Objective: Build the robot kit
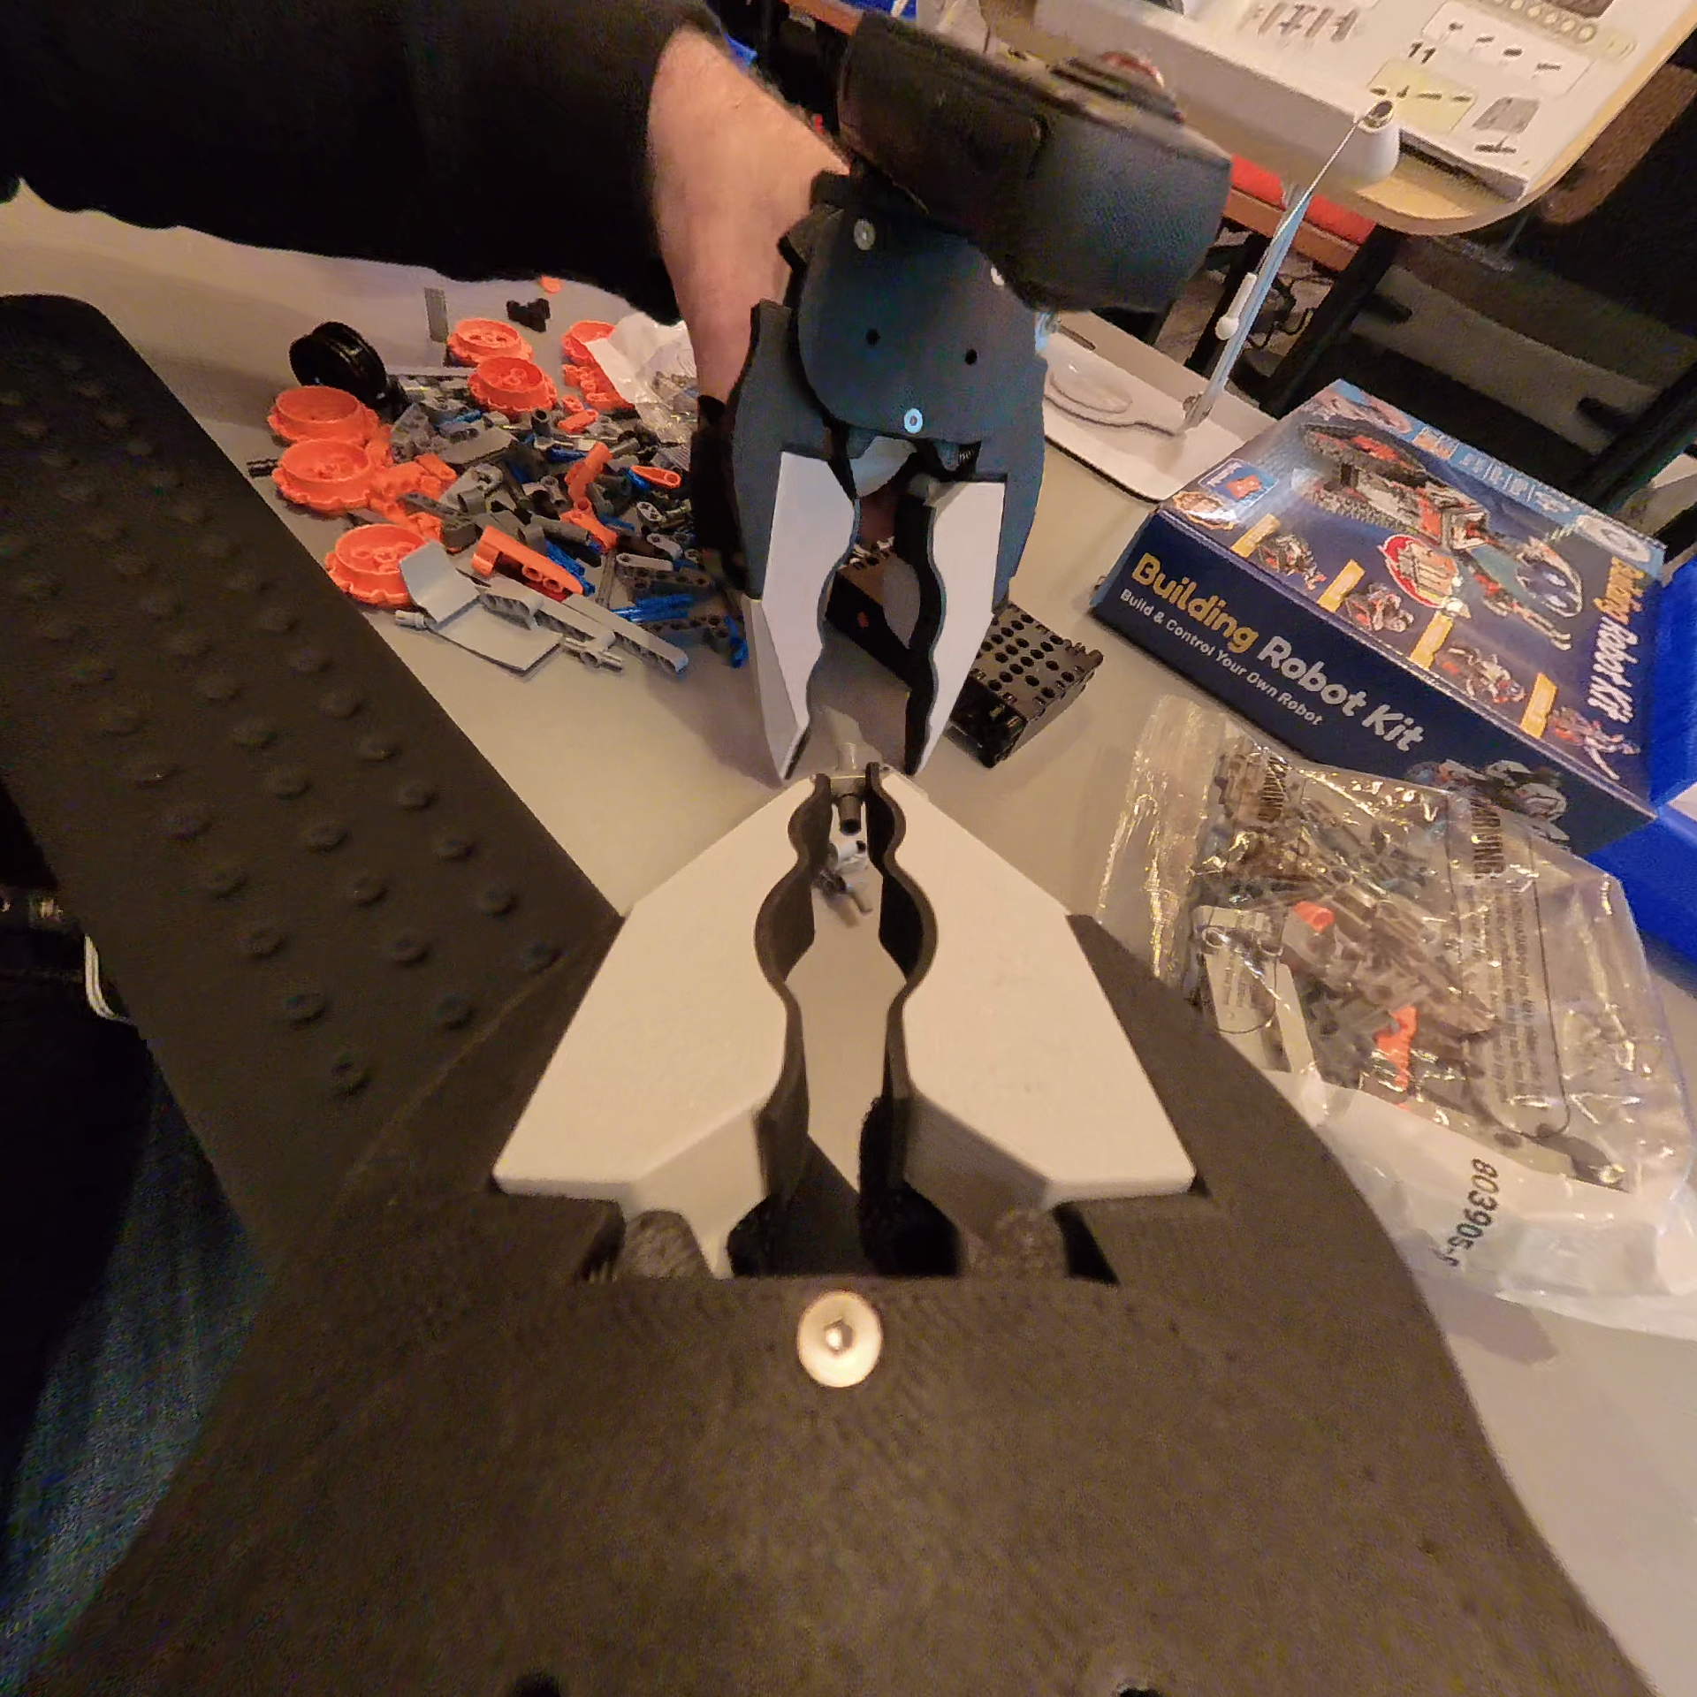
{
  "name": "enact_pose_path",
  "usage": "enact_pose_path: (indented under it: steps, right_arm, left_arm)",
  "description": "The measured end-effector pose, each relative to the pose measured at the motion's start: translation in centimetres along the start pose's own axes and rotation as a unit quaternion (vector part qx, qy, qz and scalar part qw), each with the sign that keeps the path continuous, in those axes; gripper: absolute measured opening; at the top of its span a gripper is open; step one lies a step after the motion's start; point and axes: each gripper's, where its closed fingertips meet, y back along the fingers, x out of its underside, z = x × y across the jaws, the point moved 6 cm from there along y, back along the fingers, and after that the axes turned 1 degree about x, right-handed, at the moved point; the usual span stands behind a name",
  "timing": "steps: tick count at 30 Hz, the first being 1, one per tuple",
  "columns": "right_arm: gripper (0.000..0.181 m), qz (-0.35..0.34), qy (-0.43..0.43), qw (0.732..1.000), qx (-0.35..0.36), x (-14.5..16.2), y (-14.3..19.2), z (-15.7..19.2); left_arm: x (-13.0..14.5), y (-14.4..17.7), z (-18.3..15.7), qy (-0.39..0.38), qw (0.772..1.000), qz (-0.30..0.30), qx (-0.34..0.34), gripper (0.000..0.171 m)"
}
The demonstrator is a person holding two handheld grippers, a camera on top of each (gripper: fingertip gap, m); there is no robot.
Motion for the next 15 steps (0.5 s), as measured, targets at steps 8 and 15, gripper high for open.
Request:
enact_pose_path:
  steps: [8, 15]
  right_arm:
    - [0.006, 0.022, -0.015, 1.000, 0.002, 1.4, -0.1, -0.3]
    - [0.006, 0.028, -0.025, 0.999, 0.010, 1.8, 0.5, -0.4]
  left_arm:
    - [-0.2, -0.2, -3.6, 0.044, 0.999, 0.026, -0.003, 0.030]
    - [-3.1, -0.8, -3.2, -0.015, 0.998, -0.014, -0.062, 0.041]
